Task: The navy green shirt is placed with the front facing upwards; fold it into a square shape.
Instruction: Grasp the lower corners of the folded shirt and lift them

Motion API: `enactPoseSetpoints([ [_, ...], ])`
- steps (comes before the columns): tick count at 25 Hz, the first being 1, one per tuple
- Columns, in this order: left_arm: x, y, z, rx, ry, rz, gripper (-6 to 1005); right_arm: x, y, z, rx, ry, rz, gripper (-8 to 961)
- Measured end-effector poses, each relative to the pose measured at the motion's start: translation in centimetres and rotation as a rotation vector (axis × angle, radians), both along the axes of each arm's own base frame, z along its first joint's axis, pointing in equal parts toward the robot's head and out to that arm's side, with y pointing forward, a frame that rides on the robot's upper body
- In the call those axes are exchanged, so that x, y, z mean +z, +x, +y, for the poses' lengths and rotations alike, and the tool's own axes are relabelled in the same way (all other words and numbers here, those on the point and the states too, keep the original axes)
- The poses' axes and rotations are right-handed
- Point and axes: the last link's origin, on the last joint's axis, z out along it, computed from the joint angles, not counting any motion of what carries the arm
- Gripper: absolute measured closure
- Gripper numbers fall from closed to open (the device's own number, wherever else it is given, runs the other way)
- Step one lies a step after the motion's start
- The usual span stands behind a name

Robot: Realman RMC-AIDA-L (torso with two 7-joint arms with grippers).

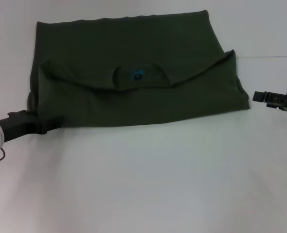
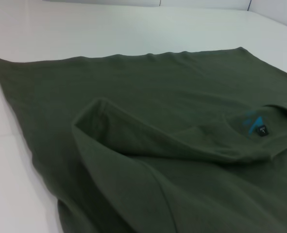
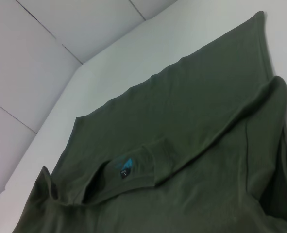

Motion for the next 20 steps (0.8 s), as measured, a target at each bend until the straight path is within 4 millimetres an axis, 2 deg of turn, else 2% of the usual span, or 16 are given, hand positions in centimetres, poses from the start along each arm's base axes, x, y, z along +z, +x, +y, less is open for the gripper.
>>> enactPoseSetpoints([
  [17,-0.09,0.15,0.09,-0.009,-0.010,0.009,528,-0.14,-0.05,-0.07,0.005,-0.015,-0.007,177],
  [20,-0.12,0.15,0.04,-0.009,-0.012,0.007,665,-0.17,-0.29,0.21,0.008,-0.029,-0.024,178],
])
